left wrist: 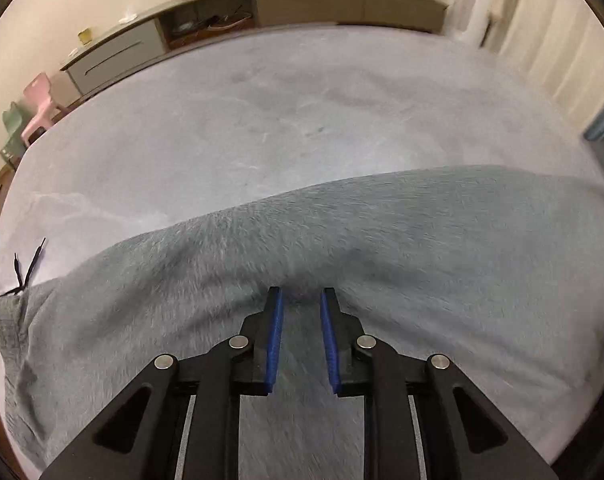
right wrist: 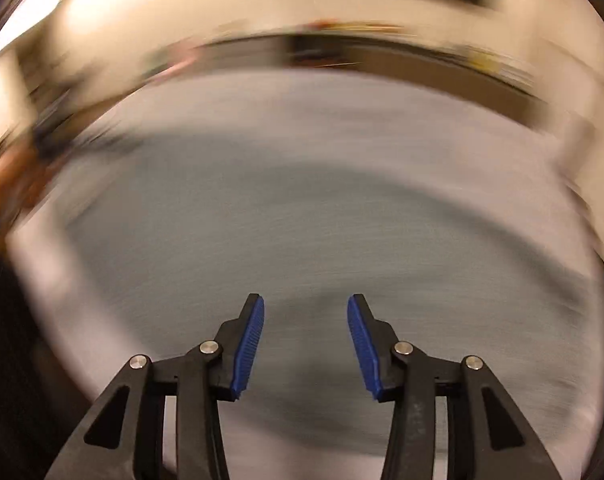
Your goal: Fold clothes
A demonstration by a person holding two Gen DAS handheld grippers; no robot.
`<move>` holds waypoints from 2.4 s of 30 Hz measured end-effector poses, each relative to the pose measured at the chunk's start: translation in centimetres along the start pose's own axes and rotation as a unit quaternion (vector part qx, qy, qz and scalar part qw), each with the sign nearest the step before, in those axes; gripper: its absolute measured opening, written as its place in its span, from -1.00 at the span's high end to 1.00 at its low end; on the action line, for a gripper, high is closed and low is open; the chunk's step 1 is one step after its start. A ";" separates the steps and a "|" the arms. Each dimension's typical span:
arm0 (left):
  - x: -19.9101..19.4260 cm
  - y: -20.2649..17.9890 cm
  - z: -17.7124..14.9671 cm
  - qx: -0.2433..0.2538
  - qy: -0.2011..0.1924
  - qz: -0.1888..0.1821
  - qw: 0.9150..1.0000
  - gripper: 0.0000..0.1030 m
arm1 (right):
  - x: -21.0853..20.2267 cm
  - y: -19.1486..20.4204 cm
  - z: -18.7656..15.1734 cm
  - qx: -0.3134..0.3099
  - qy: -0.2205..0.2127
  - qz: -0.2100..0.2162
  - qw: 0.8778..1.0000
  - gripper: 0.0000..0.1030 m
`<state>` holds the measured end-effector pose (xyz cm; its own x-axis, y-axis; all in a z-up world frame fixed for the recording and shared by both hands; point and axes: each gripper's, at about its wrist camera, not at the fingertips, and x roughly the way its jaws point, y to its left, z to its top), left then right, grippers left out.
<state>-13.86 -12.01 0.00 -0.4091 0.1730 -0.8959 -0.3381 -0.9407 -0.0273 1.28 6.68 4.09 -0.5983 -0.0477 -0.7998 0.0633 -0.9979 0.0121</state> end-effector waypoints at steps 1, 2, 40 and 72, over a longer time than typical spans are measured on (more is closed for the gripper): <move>-1.3 -0.5 -0.9 0.005 -0.010 -0.022 1.000 0.62 | 0.2 -3.6 0.7 0.034 0.004 -0.047 0.998 0.10; -2.2 -1.2 -2.0 0.012 -0.017 -0.042 0.999 0.62 | 1.3 -7.7 1.3 0.070 0.021 -0.090 0.993 0.10; -7.0 -3.3 -8.1 -0.143 -0.052 -0.088 0.984 0.55 | 2.5 -19.4 -7.1 0.284 -0.009 -0.069 0.956 -0.13; 7.5 -54.5 9.9 0.202 0.133 -0.181 0.953 0.80 | 2.3 -7.0 -6.9 -0.028 -0.095 -0.143 0.985 0.31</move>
<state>-6.90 43.40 -0.89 0.0070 0.3340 -0.9425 -0.7374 -0.6350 -0.2305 4.99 13.86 -2.02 -0.7367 0.2219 -0.6388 -0.0877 -0.9680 -0.2350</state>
